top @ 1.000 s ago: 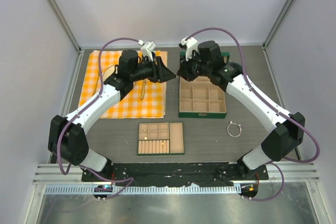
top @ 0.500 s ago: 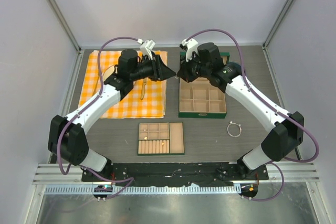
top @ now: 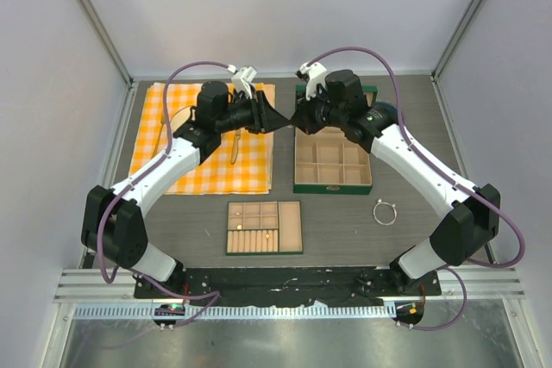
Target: Organize the mixed jewelry
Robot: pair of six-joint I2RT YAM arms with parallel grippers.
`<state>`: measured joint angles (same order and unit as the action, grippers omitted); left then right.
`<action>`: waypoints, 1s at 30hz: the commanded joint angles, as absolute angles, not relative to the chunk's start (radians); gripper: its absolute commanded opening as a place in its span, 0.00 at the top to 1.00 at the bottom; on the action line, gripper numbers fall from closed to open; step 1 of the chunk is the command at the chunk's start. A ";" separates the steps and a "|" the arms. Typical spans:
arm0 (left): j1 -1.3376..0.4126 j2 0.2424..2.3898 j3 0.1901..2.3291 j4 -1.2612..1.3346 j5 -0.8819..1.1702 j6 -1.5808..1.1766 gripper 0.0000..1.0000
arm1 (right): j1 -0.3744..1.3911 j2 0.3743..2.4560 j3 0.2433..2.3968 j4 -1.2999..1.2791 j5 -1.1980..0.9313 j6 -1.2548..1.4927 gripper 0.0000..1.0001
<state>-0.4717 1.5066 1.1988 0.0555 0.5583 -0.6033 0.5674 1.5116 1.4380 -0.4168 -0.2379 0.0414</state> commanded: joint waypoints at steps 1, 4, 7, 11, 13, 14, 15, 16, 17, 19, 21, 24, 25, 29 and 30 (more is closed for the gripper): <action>-0.480 1.506 1.210 0.107 0.561 -0.615 0.59 | 0.569 1.466 1.448 -0.361 -0.242 0.060 0.99; -0.482 1.511 1.209 0.109 0.563 -0.614 0.60 | 0.569 1.465 1.448 -0.356 -0.245 0.063 0.99; -0.483 1.513 1.209 0.112 0.564 -0.614 0.63 | 0.569 1.463 1.445 -0.353 -0.245 0.066 0.99; -0.485 1.517 1.213 0.114 0.568 -0.615 0.66 | 0.569 1.463 1.440 -0.345 -0.250 0.072 0.99; -0.488 1.520 1.215 0.114 0.569 -0.617 0.67 | 0.569 1.463 1.440 -0.344 -0.249 0.075 0.99; -0.489 1.522 1.215 0.115 0.569 -0.617 0.69 | 0.569 1.463 1.440 -0.344 -0.250 0.077 0.99; -0.491 1.523 1.216 0.115 0.571 -0.617 0.70 | 0.569 1.463 1.440 -0.342 -0.249 0.078 0.99; -0.491 1.526 1.216 0.115 0.571 -0.617 0.71 | 0.569 1.463 1.442 -0.341 -0.249 0.081 0.99; -0.494 1.526 1.216 0.117 0.572 -0.617 0.72 | 0.569 1.463 1.442 -0.339 -0.249 0.081 0.99; -0.494 1.529 1.218 0.117 0.572 -0.617 0.73 | 0.569 1.463 1.440 -0.339 -0.250 0.083 0.99; -0.494 1.531 1.218 0.117 0.572 -0.617 0.75 | 0.569 1.462 1.439 -0.337 -0.250 0.084 0.99; -0.495 1.532 1.219 0.118 0.572 -0.617 0.79 | 0.569 1.462 1.436 -0.336 -0.255 0.086 0.99; -0.495 1.532 1.221 0.118 0.575 -0.617 0.80 | 0.569 1.462 1.434 -0.336 -0.256 0.086 0.99; -0.495 1.537 1.226 0.117 0.575 -0.615 0.88 | 0.571 1.456 1.427 -0.336 -0.278 0.087 0.99; -0.494 1.537 1.227 0.117 0.575 -0.614 0.90 | 0.571 1.453 1.425 -0.334 -0.281 0.086 0.99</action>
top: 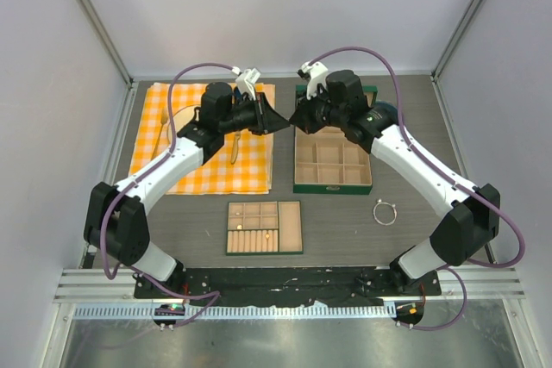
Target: Organize the mixed jewelry
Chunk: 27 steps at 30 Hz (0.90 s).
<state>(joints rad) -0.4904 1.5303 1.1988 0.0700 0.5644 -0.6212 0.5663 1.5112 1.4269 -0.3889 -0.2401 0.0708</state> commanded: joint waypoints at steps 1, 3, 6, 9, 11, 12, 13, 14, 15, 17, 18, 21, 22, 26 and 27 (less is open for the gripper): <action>-0.494 1.536 1.227 0.117 0.575 -0.614 0.91 | 0.569 1.447 1.422 -0.336 -0.285 0.084 0.99; -0.495 1.537 1.227 0.115 0.577 -0.611 0.96 | 0.568 1.442 1.413 -0.337 -0.302 0.072 0.97; -0.494 1.531 1.226 0.110 0.575 -0.597 1.00 | 0.568 1.428 1.399 -0.347 -0.324 0.052 0.88; -0.494 1.522 1.221 0.109 0.578 -0.583 1.00 | 0.569 1.416 1.391 -0.359 -0.339 0.035 0.81; -0.494 1.516 1.220 0.100 0.580 -0.565 1.00 | 0.569 1.407 1.393 -0.370 -0.347 0.026 0.75; -0.494 1.513 1.218 0.095 0.580 -0.557 1.00 | 0.569 1.402 1.396 -0.380 -0.350 0.020 0.73; -0.494 1.509 1.216 0.091 0.581 -0.542 1.00 | 0.569 1.399 1.400 -0.387 -0.356 0.011 0.68; -0.492 1.505 1.216 0.086 0.583 -0.532 1.00 | 0.569 1.391 1.402 -0.391 -0.359 0.008 0.66; -0.494 1.503 1.215 0.083 0.591 -0.525 1.00 | 0.569 1.388 1.404 -0.402 -0.360 0.006 0.64; -0.491 1.497 1.218 0.075 0.598 -0.500 1.00 | 0.568 1.381 1.407 -0.408 -0.364 0.006 0.60; -0.489 1.494 1.224 0.057 0.618 -0.488 1.00 | 0.569 1.373 1.405 -0.416 -0.365 -0.017 0.59; -0.480 1.486 1.241 0.005 0.638 -0.437 1.00 | 0.566 1.359 1.408 -0.431 -0.365 -0.029 0.57; -0.477 1.483 1.243 0.002 0.650 -0.427 1.00 | 0.565 1.356 1.410 -0.433 -0.365 -0.032 0.57; -0.448 1.447 1.212 -0.040 0.713 -0.374 1.00 | 0.549 1.338 1.407 -0.445 -0.367 -0.041 0.55; -0.445 1.425 1.204 -0.038 0.739 -0.358 1.00 | 0.545 1.336 1.404 -0.449 -0.377 -0.044 0.55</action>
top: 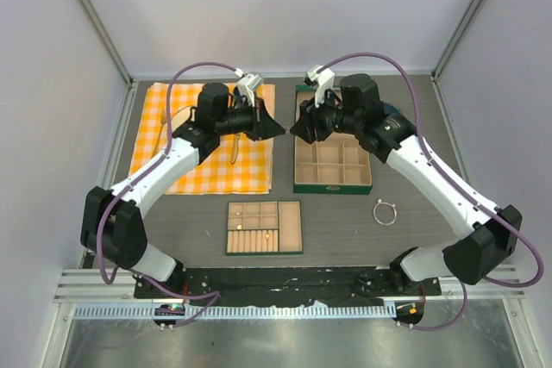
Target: Organize the mixed jewelry
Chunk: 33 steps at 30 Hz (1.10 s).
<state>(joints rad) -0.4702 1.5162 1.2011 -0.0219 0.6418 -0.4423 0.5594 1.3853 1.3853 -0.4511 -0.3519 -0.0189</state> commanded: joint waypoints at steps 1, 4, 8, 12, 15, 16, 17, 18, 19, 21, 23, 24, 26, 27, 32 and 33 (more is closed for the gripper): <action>-0.440 1.417 1.195 -0.038 0.788 -0.348 1.00 | 0.543 1.332 1.401 -0.451 -0.390 -0.049 0.55; -0.425 1.390 1.167 -0.034 0.863 -0.327 1.00 | 0.532 1.319 1.390 -0.456 -0.451 -0.061 0.55; -0.410 1.379 1.149 -0.017 1.061 -0.337 1.00 | 0.519 1.318 1.388 -0.472 -0.577 -0.077 0.55; -0.410 1.362 1.135 -0.008 1.120 -0.348 1.00 | 0.512 1.318 1.393 -0.479 -0.693 -0.092 0.55; -0.410 1.342 1.108 0.046 1.109 -0.363 1.00 | 0.512 1.328 1.391 -0.480 -0.744 -0.092 0.55; -0.410 1.336 1.100 0.066 1.105 -0.374 1.00 | 0.512 1.330 1.388 -0.477 -0.770 -0.092 0.55; -0.408 1.324 1.077 0.098 1.095 -0.412 1.00 | 0.512 1.331 1.387 -0.473 -0.779 -0.092 0.55; -0.410 1.318 1.063 0.163 1.076 -0.434 1.00 | 0.512 1.333 1.378 -0.468 -0.791 -0.092 0.55; -0.408 1.310 1.036 0.202 1.063 -0.457 1.00 | 0.511 1.330 1.370 -0.462 -0.811 -0.089 0.55; -0.408 1.299 1.017 0.271 1.043 -0.503 1.00 | 0.512 1.327 1.352 -0.442 -0.828 -0.087 0.55; -0.408 1.299 1.011 0.288 1.022 -0.524 1.00 | 0.512 1.322 1.342 -0.430 -0.838 -0.086 0.55; -0.410 1.301 1.009 0.297 1.016 -0.532 1.00 | 0.512 1.319 1.330 -0.423 -0.839 -0.083 0.55; -0.408 1.302 1.005 0.345 1.006 -0.560 1.00 | 0.512 1.318 1.319 -0.407 -0.844 -0.075 0.55; -0.408 1.304 1.000 0.363 1.000 -0.590 1.00 | 0.512 1.318 1.312 -0.402 -0.848 -0.072 0.55; -0.408 1.315 0.986 0.445 0.953 -0.653 1.00 | 0.512 1.316 1.302 -0.357 -0.867 -0.051 0.57; -0.408 1.316 0.983 0.452 0.947 -0.669 1.00 | 0.512 1.318 1.305 -0.354 -0.867 -0.046 0.58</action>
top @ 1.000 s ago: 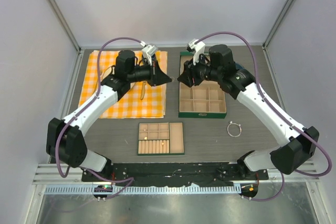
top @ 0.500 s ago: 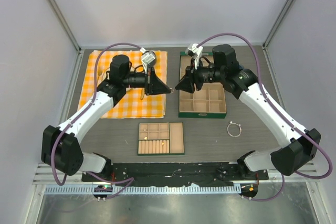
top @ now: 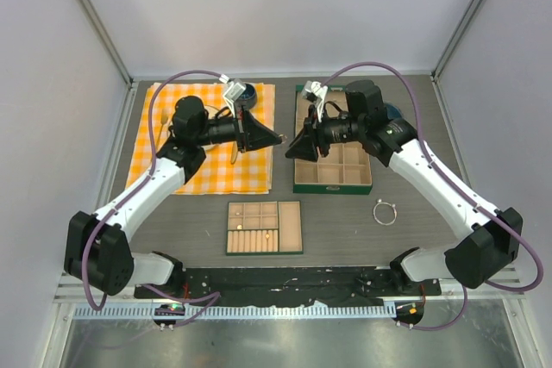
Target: Organize the mixed jewelry
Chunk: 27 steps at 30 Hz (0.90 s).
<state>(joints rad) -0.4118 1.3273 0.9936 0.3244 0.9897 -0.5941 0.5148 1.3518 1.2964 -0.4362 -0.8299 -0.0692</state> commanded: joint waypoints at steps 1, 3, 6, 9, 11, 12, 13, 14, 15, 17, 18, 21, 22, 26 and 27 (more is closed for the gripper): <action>-0.408 1.318 0.974 0.472 0.940 -0.676 1.00 | 0.512 1.319 1.307 -0.351 -0.865 -0.045 0.59; -0.408 1.318 0.960 0.500 0.930 -0.698 1.00 | 0.512 1.322 1.308 -0.339 -0.868 -0.038 0.61; -0.408 1.316 0.931 0.546 0.916 -0.729 1.00 | 0.512 1.325 1.312 -0.328 -0.864 -0.031 0.63; -0.408 1.312 0.902 0.618 0.904 -0.781 1.00 | 0.512 1.328 1.313 -0.319 -0.851 -0.029 0.64; -0.408 1.309 0.878 0.685 0.896 -0.826 1.00 | 0.509 1.328 1.310 -0.311 -0.845 -0.029 0.64; -0.408 1.308 0.868 0.707 0.891 -0.840 1.00 | 0.508 1.328 1.309 -0.307 -0.845 -0.026 0.65; -0.408 1.305 0.850 0.753 0.881 -0.851 1.00 | 0.506 1.328 1.308 -0.302 -0.848 -0.022 0.65; -0.408 1.304 0.841 0.777 0.877 -0.877 1.00 | 0.502 1.328 1.304 -0.285 -0.847 -0.008 0.66; -0.407 1.304 0.816 0.840 0.873 -0.893 1.00 | 0.500 1.330 1.301 -0.278 -0.851 -0.002 0.67; -0.407 1.304 0.796 0.894 0.847 -0.935 1.00 | 0.495 1.333 1.295 -0.252 -0.859 0.027 0.67; -0.407 1.304 0.781 0.937 0.842 -0.948 1.00 | 0.492 1.335 1.293 -0.244 -0.861 0.034 0.67; -0.407 1.301 0.756 1.007 0.824 -0.980 1.00 | 0.485 1.338 1.296 -0.227 -0.867 0.049 0.68; -0.407 1.301 0.750 1.025 0.819 -0.986 1.00 | 0.485 1.341 1.298 -0.222 -0.865 0.052 0.68; -0.405 1.298 0.736 1.061 0.808 -1.000 0.99 | 0.480 1.347 1.301 -0.212 -0.871 0.064 0.68; -0.405 1.298 0.735 1.063 0.807 -1.000 1.00 | 0.479 1.347 1.301 -0.210 -0.876 0.069 0.69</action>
<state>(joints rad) -0.4099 1.3266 0.7395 0.9264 0.8364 -0.9707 0.4862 1.3525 1.2919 -0.2802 -0.8505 0.0387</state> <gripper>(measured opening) 0.014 0.319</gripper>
